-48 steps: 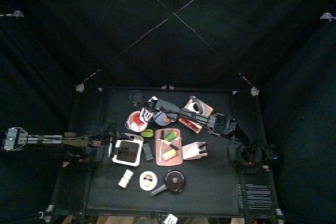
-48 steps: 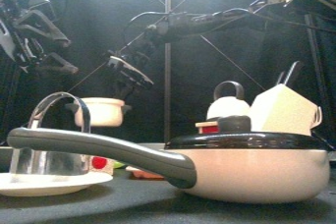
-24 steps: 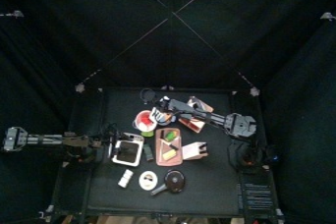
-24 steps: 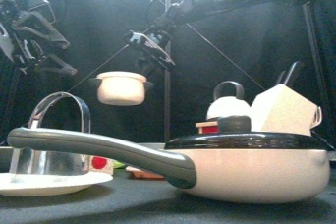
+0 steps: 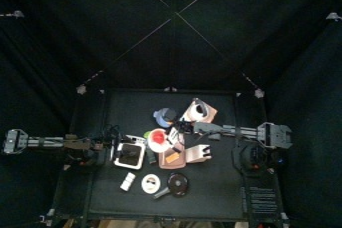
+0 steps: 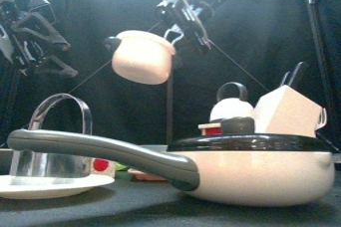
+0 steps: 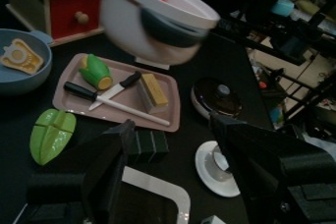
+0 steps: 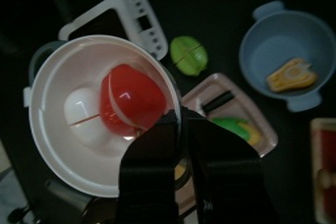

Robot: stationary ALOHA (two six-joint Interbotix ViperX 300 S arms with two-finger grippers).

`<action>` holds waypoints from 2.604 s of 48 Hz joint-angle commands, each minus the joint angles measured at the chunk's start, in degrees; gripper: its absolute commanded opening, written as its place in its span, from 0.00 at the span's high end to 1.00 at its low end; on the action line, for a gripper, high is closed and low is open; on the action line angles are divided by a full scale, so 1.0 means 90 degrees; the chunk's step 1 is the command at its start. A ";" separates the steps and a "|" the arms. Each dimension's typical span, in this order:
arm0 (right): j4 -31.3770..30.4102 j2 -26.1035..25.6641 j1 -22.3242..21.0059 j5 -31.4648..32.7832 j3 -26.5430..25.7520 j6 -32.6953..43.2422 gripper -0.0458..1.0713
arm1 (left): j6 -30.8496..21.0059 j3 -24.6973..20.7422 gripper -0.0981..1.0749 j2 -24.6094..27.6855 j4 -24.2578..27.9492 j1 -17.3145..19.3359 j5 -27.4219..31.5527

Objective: Place pot in bottom right corner

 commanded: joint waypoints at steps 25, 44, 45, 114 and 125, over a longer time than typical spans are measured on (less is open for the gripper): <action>-0.0010 -0.1396 0.2070 -0.0508 0.2187 0.1152 0.71 | 0.0010 0.0000 0.09 0.0010 -0.0088 0.0078 -0.0020; -0.0137 -0.2305 0.3184 -0.0576 0.3809 0.1982 0.70 | 0.0010 0.0088 0.09 0.0010 -0.0088 0.0078 -0.0029; -0.0137 -0.2334 0.3203 -0.0576 0.3887 0.2031 0.70 | 0.0000 0.0088 0.09 0.0010 -0.0088 0.0088 -0.0020; -0.0381 -0.2598 0.3105 -0.0068 0.4736 0.2490 0.41 | 0.0010 0.0195 0.09 0.0010 -0.0293 0.0117 -0.0020; -0.0479 -0.2598 0.3105 -0.0127 0.4736 0.2490 0.41 | 0.0010 0.0195 0.09 0.0010 -0.0293 0.0117 -0.0020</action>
